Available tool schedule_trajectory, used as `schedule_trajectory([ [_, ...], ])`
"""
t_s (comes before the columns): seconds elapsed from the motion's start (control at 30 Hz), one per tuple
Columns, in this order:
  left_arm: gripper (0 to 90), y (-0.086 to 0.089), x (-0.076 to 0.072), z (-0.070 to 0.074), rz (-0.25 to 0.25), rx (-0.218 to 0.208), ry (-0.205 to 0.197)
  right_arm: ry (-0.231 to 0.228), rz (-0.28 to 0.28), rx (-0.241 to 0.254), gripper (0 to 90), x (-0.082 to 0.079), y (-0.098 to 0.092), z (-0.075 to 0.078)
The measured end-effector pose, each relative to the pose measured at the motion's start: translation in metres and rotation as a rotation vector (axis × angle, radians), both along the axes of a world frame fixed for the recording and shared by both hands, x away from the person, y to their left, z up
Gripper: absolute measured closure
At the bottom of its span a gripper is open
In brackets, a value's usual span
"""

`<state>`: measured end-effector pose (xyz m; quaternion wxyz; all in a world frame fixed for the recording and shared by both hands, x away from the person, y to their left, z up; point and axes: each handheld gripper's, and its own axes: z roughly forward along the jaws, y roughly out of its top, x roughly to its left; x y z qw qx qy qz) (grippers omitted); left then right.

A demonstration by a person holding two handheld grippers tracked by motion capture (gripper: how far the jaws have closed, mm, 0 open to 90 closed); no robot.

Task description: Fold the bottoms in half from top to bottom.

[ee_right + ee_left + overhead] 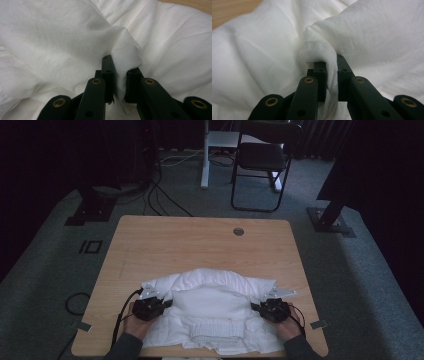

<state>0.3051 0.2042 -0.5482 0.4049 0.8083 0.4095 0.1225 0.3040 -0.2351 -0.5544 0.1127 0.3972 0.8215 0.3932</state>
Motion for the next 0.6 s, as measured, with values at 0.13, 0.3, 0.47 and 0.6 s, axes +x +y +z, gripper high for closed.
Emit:
schedule_trajectory([
  [0.13, 82.9, 0.0, 0.013, -0.003, 0.037, -0.024, -0.006, 0.002, -0.022, -0.003, 80.7, 0.013, 0.002, 0.0],
  [0.3, 82.8, -0.004, 0.03, -0.004, 0.086, -0.017, -0.024, -0.006, -0.058, -0.011, 80.7, 0.035, 0.007, 0.0],
  [0.47, 82.8, -0.01, 0.056, -0.004, 0.149, -0.004, -0.037, -0.026, -0.096, -0.041, 80.7, 0.065, 0.014, 0.002],
  [0.6, 82.8, -0.016, 0.075, -0.003, 0.204, 0.013, -0.044, -0.033, -0.148, -0.03, 80.6, 0.09, 0.018, 0.001],
])
